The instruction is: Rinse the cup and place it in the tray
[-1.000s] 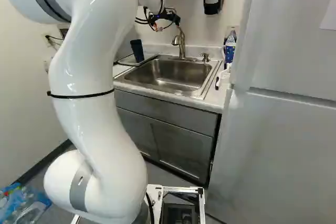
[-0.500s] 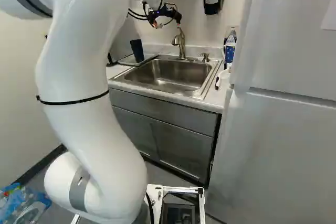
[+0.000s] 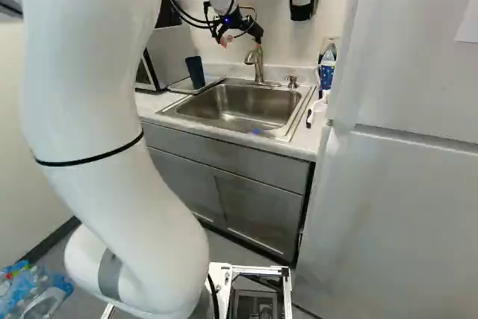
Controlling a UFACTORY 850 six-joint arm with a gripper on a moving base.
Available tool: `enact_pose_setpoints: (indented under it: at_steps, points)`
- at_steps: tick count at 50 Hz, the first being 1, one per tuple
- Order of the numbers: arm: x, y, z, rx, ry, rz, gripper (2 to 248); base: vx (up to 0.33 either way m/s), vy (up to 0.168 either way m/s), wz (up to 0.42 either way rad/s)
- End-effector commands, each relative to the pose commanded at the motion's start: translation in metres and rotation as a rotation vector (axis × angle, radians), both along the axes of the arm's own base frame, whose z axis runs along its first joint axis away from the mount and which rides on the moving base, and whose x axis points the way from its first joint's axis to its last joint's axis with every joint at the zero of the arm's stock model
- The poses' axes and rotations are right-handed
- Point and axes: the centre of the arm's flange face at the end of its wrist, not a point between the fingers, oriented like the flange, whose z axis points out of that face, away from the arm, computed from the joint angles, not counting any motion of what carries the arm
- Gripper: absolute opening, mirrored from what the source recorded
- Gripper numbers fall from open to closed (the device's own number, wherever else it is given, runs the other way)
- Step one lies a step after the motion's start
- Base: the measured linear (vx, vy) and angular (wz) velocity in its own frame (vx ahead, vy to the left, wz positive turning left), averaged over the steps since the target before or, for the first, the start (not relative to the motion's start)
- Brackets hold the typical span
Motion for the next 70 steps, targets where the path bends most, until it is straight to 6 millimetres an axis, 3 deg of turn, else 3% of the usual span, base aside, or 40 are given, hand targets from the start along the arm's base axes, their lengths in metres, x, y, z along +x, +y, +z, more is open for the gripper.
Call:
enact_pose_setpoints:
  at_steps: [50, 58, 70]
  points:
    - [-0.125, 0.001, -0.02, 0.063, 0.364, -0.023, 247, 0.0, 0.0, 0.0]
    - [-0.138, 0.002, -0.022, 0.069, 0.398, -0.025, 247, 0.0, 0.0, 0.0]
    - [-0.139, 0.002, -0.022, 0.069, 0.399, -0.025, 247, 0.0, 0.0, 0.0]
